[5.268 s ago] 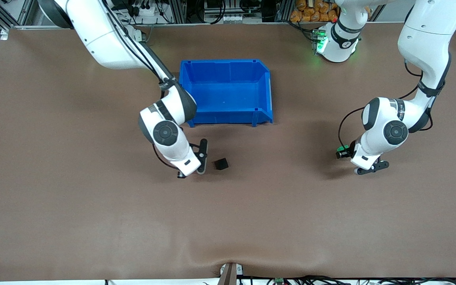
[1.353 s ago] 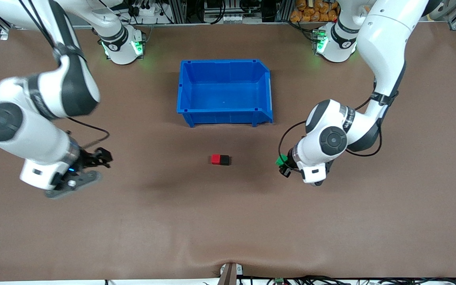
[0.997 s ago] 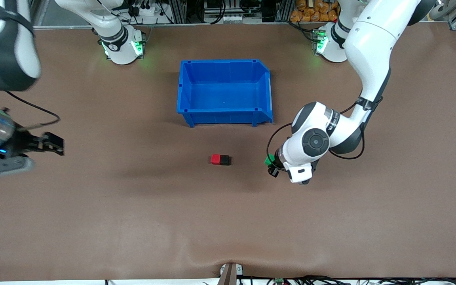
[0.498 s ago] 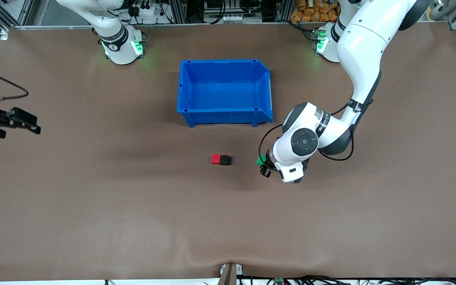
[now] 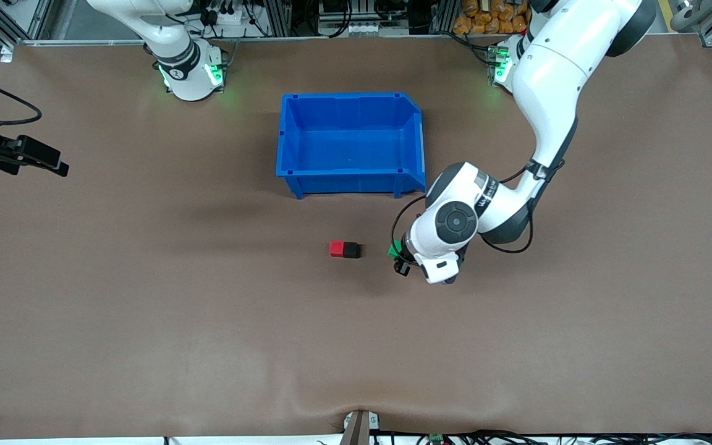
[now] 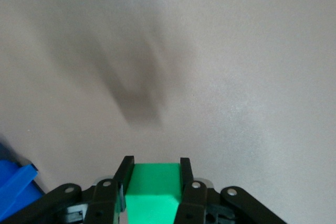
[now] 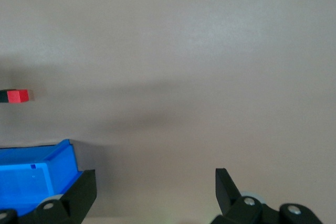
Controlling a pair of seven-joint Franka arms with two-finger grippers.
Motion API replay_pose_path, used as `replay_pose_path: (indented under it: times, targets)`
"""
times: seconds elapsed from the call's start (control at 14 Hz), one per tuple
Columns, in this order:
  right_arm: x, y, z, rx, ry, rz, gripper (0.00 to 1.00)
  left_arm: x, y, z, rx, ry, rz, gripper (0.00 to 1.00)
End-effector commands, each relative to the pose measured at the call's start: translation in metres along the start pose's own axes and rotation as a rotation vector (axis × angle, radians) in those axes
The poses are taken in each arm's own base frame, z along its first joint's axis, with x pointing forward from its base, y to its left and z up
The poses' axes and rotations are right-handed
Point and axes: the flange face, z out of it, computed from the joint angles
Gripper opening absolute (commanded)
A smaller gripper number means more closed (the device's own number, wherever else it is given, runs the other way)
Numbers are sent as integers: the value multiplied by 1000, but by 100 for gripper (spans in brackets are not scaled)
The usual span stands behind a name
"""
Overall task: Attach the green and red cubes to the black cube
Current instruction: 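Move the green cube with the left gripper against the black cube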
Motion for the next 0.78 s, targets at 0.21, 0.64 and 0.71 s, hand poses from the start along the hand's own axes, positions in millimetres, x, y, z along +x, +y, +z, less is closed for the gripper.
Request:
replay_pose_path:
  times: [0.21,0.64,0.71]
  targets:
    - [-15,2,-31,-2,19,15,100,-23,11,19,-48,19,-47,0]
    - [-12,5,-28,-10,23,15,100,-37,9,34,-60,30,-50,0]
    - [-12,5,-28,-19,24,6,100,-36,10,36,-60,29,-61,0]
